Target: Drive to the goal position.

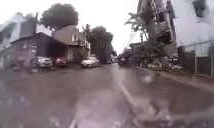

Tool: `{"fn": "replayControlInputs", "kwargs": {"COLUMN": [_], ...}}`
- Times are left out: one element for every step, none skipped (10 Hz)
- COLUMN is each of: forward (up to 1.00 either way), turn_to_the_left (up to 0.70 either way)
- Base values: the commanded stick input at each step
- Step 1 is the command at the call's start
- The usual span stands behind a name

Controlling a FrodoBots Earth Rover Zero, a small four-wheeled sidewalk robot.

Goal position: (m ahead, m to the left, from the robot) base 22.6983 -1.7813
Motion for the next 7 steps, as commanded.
{"fn": "replayControlInputs", "kwargs": {"forward": [1.0,1.0,1.0,1.0,1.0,1.0,1.0], "turn_to_the_left": [0.0,0.0,0.0,0.0,0.0,0.0,0.0]}}
